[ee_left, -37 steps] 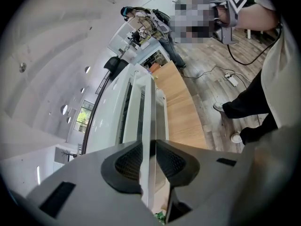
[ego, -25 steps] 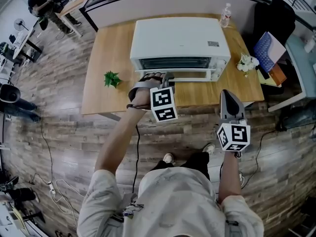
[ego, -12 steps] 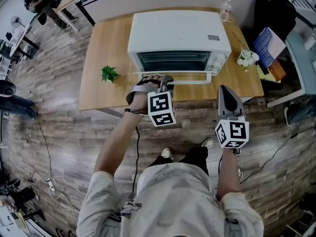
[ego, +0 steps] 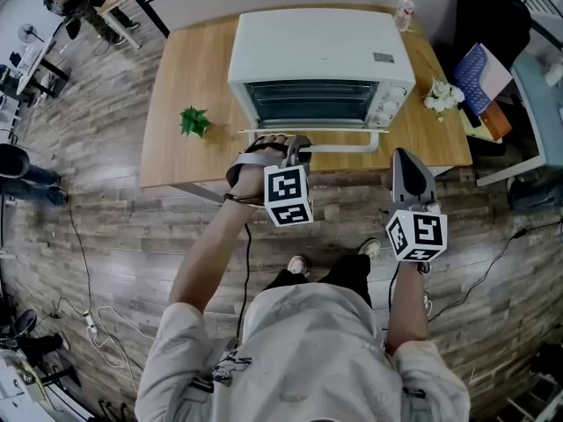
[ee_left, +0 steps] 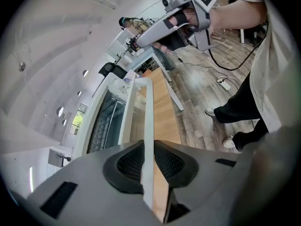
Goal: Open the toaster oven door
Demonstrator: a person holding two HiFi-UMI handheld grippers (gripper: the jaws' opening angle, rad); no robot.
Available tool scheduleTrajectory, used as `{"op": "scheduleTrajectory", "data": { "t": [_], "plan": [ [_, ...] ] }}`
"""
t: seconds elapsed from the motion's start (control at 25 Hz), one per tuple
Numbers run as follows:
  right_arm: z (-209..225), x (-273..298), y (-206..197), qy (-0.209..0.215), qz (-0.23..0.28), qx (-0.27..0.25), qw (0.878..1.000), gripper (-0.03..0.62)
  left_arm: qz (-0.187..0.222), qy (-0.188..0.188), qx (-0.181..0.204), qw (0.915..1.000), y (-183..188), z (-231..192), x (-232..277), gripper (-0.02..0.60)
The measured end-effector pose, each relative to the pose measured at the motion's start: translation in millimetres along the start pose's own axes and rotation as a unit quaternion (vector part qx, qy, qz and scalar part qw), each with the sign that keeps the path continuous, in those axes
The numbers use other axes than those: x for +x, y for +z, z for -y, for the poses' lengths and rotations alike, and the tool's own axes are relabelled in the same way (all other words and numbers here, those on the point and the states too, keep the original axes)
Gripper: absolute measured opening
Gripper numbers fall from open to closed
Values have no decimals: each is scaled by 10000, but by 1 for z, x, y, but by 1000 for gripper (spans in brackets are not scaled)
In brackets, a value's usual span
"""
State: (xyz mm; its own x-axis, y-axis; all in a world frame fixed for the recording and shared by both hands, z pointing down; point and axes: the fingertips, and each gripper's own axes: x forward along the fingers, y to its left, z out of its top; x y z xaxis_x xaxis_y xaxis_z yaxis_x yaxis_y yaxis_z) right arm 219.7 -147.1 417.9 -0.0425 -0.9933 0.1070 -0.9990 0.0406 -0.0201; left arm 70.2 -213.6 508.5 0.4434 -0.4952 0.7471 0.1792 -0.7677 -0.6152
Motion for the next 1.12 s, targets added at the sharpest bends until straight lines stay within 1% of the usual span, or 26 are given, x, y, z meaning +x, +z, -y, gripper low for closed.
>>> {"op": "scheduleTrajectory", "data": {
  "t": [0.12, 0.24, 0.48, 0.8, 1.12],
  "plan": [
    [0, -3, 0, 12, -16, -21, 10000, 23, 52, -132, -31, 9999, 0, 15, 0, 77],
    [-1, -5, -1, 29, -19, -36, 10000, 23, 165, -147, -207, 9995, -1, 23, 2, 77],
    [-3, -10, -6, 48, -85, -63, 9999, 23, 72, -154, -323, 9993, -3, 39, 5, 77],
    [-2, -15, -11, 67, -122, -17, 9999, 23, -57, -277, -469, 9985, -5, 66, 12, 83],
    [-11, -13, -21, 164, -261, -62, 9995, 23, -155, -91, -510, 9985, -8, 85, 19, 84]
  ]
}}
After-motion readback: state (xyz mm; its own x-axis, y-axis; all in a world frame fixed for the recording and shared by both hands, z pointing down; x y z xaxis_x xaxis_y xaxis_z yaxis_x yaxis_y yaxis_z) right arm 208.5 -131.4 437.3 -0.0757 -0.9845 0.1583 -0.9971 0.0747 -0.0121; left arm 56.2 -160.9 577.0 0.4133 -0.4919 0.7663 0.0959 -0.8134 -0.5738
